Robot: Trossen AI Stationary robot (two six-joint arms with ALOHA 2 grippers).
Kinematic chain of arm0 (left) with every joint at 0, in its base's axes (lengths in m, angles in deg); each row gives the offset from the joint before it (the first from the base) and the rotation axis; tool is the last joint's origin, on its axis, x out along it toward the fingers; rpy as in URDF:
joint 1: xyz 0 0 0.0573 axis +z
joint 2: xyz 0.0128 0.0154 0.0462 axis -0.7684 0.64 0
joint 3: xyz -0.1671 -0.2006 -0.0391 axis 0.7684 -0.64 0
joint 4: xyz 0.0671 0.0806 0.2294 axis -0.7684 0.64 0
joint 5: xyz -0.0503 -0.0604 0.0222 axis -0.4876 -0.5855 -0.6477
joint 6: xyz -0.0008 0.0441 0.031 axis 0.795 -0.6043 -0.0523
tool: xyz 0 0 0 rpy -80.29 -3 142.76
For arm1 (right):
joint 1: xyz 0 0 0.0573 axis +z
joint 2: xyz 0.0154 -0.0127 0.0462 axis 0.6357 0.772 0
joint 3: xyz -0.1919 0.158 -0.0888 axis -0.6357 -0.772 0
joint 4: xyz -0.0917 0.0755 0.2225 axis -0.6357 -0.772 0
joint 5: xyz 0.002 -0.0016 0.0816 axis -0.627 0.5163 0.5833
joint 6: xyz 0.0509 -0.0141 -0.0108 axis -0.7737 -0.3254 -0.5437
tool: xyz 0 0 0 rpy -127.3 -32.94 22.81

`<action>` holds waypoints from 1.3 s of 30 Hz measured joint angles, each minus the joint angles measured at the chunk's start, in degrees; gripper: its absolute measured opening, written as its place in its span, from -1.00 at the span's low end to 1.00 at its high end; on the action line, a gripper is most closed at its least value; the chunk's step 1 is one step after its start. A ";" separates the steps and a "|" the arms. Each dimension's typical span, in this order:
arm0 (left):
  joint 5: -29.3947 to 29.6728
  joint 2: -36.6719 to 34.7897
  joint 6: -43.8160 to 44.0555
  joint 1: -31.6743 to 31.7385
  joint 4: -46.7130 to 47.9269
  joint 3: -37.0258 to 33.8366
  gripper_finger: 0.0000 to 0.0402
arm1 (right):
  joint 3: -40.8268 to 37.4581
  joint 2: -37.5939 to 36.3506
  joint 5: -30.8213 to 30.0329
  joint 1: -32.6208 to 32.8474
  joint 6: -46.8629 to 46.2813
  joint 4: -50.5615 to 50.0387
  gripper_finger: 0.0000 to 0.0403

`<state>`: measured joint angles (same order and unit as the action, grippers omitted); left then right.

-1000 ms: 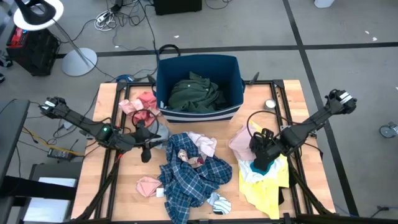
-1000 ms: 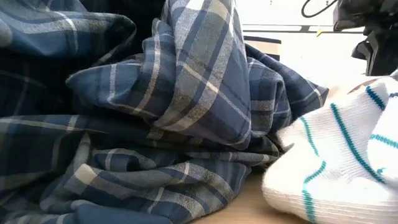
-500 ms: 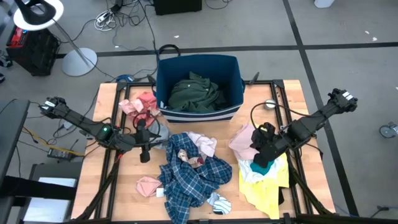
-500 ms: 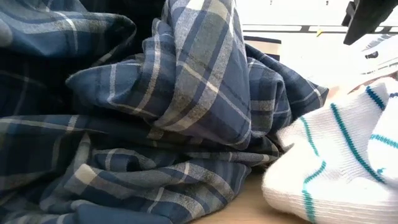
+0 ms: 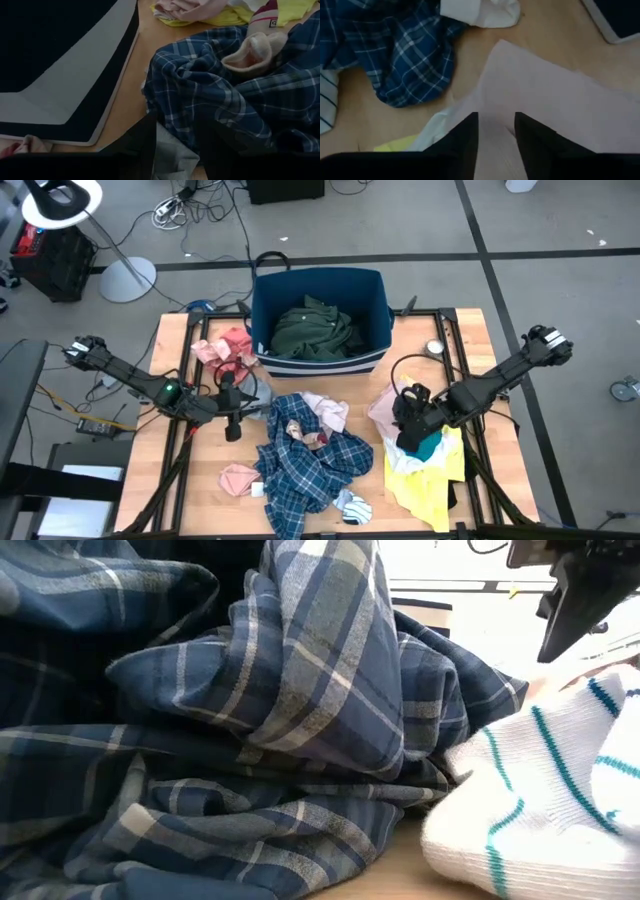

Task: Sort clothes
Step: Put the pink underwear into the blue bin

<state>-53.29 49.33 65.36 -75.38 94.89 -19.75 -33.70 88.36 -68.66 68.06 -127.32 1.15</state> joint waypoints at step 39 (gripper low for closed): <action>-0.96 0.00 -4.52 0.03 -13.62 -7.15 -0.32 | 6.86 4.70 3.61 -5.16 3.19 -7.47 -0.77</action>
<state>-54.25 49.33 60.84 -75.35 81.28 -26.90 -26.83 93.06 -65.04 62.90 -124.13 -6.32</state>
